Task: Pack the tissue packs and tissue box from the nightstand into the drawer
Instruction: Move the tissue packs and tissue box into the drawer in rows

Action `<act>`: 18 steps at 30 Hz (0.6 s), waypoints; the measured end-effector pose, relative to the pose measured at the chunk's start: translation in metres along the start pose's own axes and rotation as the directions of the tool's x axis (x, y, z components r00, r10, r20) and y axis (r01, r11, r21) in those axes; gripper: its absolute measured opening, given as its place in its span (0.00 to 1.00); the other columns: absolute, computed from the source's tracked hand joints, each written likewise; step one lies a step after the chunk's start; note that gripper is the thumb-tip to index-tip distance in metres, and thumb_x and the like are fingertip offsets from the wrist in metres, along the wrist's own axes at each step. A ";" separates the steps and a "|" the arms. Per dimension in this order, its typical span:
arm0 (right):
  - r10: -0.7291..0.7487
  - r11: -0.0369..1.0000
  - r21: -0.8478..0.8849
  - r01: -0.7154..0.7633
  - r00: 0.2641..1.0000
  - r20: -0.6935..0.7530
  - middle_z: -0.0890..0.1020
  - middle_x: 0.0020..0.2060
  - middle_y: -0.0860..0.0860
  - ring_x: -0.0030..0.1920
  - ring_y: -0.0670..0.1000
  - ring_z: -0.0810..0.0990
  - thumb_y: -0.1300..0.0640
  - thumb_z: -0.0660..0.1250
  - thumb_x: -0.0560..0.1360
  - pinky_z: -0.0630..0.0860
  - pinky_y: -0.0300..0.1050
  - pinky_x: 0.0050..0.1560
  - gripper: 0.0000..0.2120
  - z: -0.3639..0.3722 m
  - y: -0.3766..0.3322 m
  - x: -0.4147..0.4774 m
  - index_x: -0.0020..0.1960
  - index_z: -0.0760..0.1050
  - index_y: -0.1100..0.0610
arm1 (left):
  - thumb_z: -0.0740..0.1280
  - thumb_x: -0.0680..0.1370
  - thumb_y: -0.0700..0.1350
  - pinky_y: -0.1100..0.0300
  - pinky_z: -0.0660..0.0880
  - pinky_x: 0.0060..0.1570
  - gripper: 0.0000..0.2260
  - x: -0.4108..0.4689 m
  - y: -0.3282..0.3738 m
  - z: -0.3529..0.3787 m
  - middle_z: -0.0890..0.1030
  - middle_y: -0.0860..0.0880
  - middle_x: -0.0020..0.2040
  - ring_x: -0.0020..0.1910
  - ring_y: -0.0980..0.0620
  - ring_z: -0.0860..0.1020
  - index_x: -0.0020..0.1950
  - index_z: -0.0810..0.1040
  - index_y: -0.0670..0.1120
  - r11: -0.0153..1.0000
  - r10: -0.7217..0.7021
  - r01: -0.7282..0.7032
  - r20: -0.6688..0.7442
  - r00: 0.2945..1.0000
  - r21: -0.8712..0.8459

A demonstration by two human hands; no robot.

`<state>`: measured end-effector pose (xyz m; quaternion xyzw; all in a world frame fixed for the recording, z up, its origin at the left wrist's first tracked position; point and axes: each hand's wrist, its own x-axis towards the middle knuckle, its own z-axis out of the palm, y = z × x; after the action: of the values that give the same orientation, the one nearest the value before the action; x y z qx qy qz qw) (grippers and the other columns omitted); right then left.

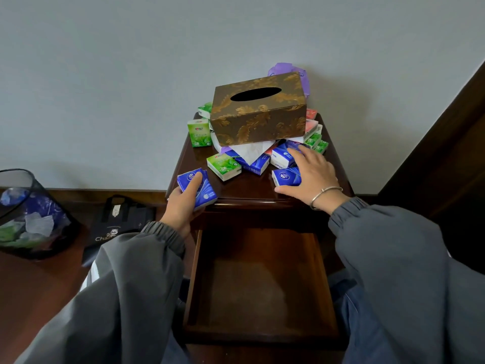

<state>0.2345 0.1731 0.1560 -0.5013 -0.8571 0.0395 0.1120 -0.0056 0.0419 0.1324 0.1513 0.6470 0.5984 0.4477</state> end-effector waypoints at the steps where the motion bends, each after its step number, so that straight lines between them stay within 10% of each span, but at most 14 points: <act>1: -0.001 1.000 -0.030 0.002 0.999 0.040 0.58 0.75 0.53 0.74 0.57 0.58 0.32 0.70 0.63 0.63 0.57 0.69 0.49 0.002 -0.002 0.006 0.75 0.52 0.49 | 0.68 0.75 0.57 0.53 0.78 0.51 0.23 0.001 0.000 0.000 0.83 0.46 0.46 0.40 0.51 0.81 0.62 0.76 0.43 1.000 0.000 0.000 0.005 1.000 0.021; 18: -0.254 0.959 -0.126 0.254 0.967 0.012 0.71 0.64 0.53 0.60 0.56 0.71 0.35 0.71 0.64 0.72 0.51 0.56 0.43 0.012 0.001 0.003 0.72 0.62 0.53 | 0.66 0.75 0.61 0.53 0.77 0.54 0.26 0.010 -0.001 -0.001 0.83 0.43 0.50 0.44 0.50 0.81 0.63 0.75 0.43 0.989 0.016 -0.017 0.006 1.000 0.150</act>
<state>0.2308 0.1766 0.1445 -0.3933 -0.9148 -0.0306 0.0862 -0.0114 0.0479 0.1273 0.1913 0.6879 0.5514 0.4314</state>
